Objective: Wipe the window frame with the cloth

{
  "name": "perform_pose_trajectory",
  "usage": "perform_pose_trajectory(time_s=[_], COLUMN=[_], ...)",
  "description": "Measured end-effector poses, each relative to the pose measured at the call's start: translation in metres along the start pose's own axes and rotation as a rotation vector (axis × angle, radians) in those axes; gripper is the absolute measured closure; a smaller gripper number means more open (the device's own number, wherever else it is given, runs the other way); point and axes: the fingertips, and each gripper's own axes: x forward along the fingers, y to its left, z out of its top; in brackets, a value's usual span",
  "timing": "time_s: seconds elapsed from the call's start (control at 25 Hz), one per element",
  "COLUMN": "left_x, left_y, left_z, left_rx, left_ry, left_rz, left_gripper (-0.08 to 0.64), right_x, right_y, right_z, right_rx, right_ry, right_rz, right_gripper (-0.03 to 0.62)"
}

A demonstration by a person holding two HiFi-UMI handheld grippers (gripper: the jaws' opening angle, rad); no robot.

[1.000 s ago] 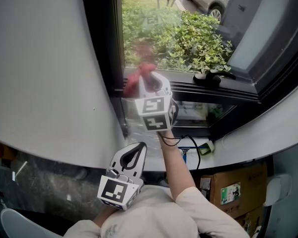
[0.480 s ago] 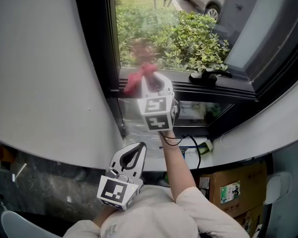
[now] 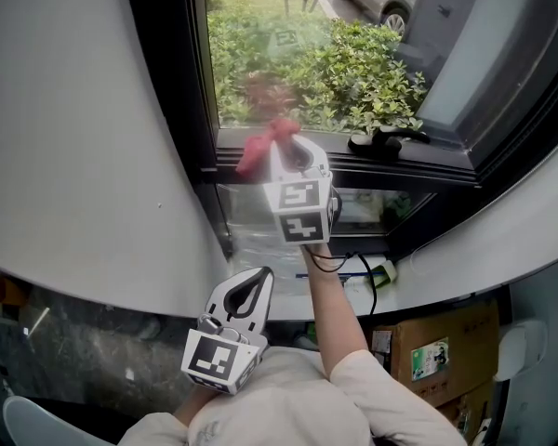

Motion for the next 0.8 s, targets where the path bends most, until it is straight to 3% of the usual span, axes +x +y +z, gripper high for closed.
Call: perform_pose_trajectory(time_s=[0.8], left_x=[0.008], left_y=[-0.014], left_z=[-0.001], left_rx=[0.0], left_ry=[0.003], left_rz=[-0.018], left_gripper=[0.552], right_x=[-0.013], right_y=[-0.035], right_z=[-0.011], right_rx=[0.026], right_ry=[-0.006], right_rz=[-0.027], right_gripper=[0.511])
